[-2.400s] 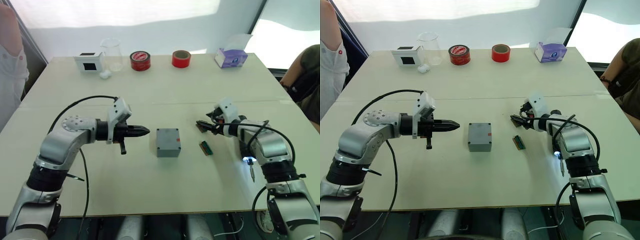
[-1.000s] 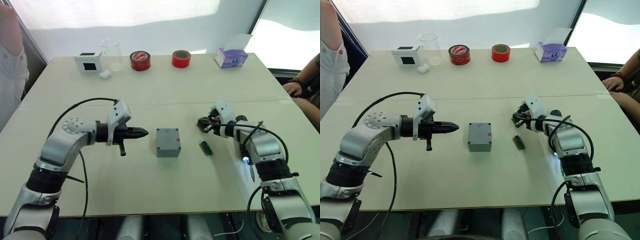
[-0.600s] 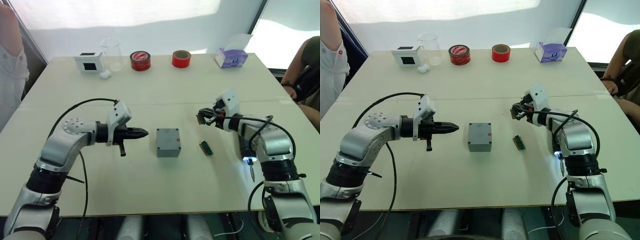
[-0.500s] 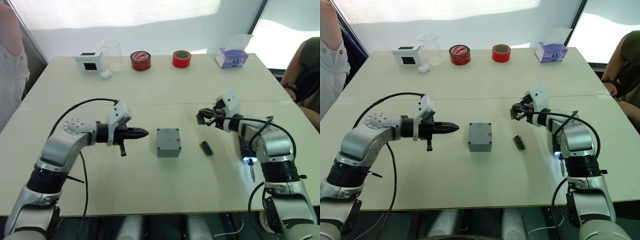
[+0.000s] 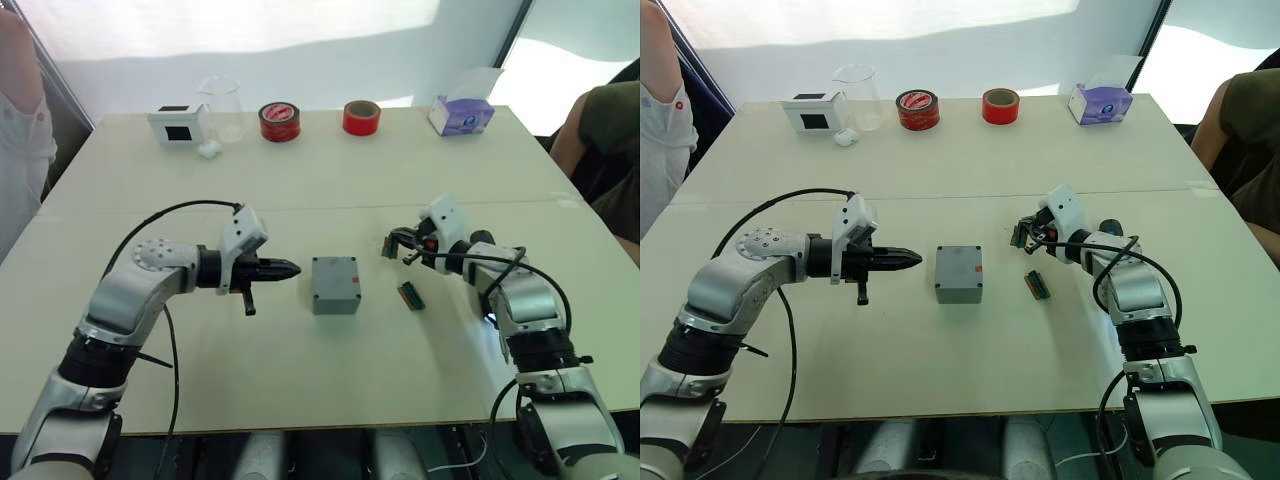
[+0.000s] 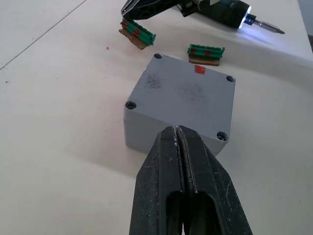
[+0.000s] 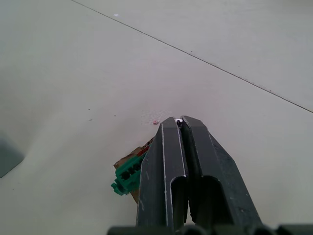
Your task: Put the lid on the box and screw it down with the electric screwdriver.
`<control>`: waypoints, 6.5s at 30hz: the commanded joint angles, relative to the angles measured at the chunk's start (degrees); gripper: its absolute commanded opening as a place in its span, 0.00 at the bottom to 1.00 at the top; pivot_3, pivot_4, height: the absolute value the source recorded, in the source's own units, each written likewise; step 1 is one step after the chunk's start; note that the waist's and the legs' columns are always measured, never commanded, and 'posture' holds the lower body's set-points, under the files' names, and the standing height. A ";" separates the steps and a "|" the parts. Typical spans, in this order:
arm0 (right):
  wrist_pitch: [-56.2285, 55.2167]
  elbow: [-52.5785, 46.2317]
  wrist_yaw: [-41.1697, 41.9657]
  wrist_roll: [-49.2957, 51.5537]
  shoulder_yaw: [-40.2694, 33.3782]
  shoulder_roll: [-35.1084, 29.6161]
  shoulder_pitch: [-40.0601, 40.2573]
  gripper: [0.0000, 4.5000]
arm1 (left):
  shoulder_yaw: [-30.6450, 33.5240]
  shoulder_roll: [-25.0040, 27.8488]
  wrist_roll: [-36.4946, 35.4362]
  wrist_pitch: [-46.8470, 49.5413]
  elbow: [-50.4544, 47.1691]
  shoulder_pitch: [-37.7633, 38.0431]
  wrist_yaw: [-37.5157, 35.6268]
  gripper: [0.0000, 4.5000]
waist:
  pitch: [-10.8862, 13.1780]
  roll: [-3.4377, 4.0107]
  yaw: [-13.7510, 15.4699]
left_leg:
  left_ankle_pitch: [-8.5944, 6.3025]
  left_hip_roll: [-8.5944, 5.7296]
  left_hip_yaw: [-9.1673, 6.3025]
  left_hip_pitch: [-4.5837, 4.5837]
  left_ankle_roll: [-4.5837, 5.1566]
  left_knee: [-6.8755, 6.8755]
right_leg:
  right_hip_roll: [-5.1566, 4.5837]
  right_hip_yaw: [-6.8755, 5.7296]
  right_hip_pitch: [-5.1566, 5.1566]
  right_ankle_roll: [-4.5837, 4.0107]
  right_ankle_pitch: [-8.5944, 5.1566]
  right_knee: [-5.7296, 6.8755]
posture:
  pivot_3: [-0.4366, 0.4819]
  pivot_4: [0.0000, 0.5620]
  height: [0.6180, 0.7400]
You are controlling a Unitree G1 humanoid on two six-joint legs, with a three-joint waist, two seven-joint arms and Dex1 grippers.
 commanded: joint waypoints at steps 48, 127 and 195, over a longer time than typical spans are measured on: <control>12.84 -27.66 0.78 9.61 3.73 1.73 6.92 0.01 | 3.82 3.06 -6.19 4.32 -6.11 1.37 1.61 0.00 | 0.00 0.00 -0.58 | -0.02 0.00 -0.03 0.00 0.02 -0.01 | -0.01 0.00 -0.01 0.00 0.00 0.01 | 0.48 0.27 1.00; 58.94 13.97 16.45 12.00 33.93 -29.90 -25.69 0.77 | 0.17 6.64 -8.83 2.15 -18.10 2.04 -0.68 0.00 | 0.08 0.05 -0.67 | -0.12 0.00 0.11 -0.04 0.20 0.00 | -0.09 0.03 0.01 0.00 0.00 -0.16 | 0.48 0.27 1.00; 7.99 -33.13 -13.31 19.52 -6.62 13.92 4.79 0.41 | -12.03 -8.25 10.93 -12.27 10.10 -7.00 -2.58 0.00 | 0.38 0.18 -0.66 | 0.18 0.00 0.04 -0.51 -0.28 0.05 | 0.08 0.10 -0.64 0.01 0.02 0.24 | 0.48 0.27 1.00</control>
